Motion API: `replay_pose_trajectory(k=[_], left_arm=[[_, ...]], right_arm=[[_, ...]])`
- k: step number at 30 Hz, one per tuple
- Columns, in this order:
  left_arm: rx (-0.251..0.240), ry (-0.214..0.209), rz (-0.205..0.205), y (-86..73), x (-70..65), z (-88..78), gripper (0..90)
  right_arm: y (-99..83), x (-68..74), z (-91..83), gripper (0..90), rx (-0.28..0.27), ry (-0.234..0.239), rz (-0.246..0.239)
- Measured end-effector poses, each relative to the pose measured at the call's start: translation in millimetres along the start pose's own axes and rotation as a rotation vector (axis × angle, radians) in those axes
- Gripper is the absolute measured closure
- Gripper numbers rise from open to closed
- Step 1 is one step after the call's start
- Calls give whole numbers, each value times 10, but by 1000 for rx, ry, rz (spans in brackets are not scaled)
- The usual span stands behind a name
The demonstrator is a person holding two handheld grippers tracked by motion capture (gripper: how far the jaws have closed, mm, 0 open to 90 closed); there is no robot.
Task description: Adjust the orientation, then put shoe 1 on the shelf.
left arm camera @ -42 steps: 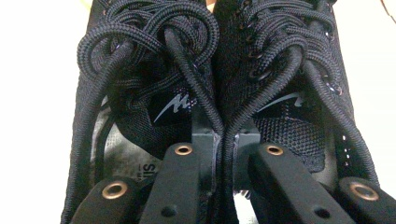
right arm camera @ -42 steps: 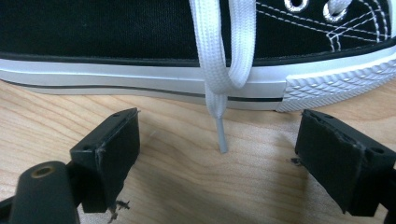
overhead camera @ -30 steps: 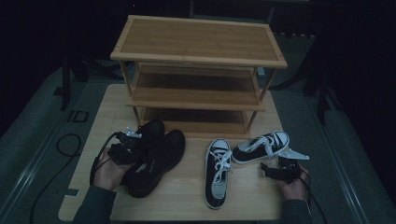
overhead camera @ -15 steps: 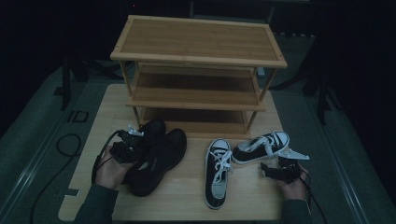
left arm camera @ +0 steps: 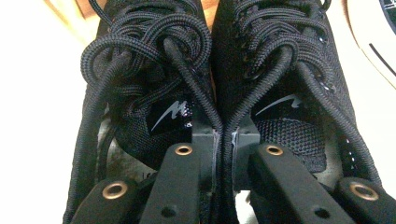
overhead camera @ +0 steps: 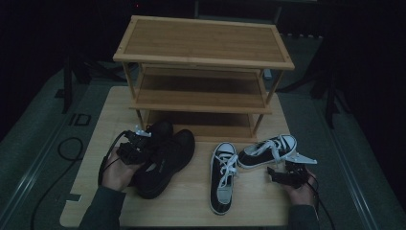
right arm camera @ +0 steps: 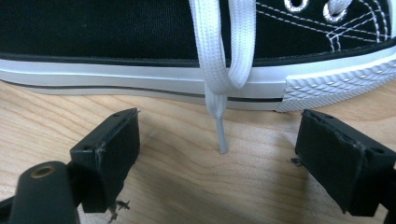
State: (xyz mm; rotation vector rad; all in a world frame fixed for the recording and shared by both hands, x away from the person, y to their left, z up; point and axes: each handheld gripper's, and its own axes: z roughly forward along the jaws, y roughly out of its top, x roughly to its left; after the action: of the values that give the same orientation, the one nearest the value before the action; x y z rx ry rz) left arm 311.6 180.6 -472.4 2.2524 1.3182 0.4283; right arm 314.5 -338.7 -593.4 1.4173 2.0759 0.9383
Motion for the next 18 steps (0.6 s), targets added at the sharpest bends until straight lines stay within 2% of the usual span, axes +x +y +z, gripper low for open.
replay_pose_trajectory(k=[18], left_arm=[[-16,-15,-11,188,-46,86,846]], right_arm=[[2,-1,1,137,0,0,0]])
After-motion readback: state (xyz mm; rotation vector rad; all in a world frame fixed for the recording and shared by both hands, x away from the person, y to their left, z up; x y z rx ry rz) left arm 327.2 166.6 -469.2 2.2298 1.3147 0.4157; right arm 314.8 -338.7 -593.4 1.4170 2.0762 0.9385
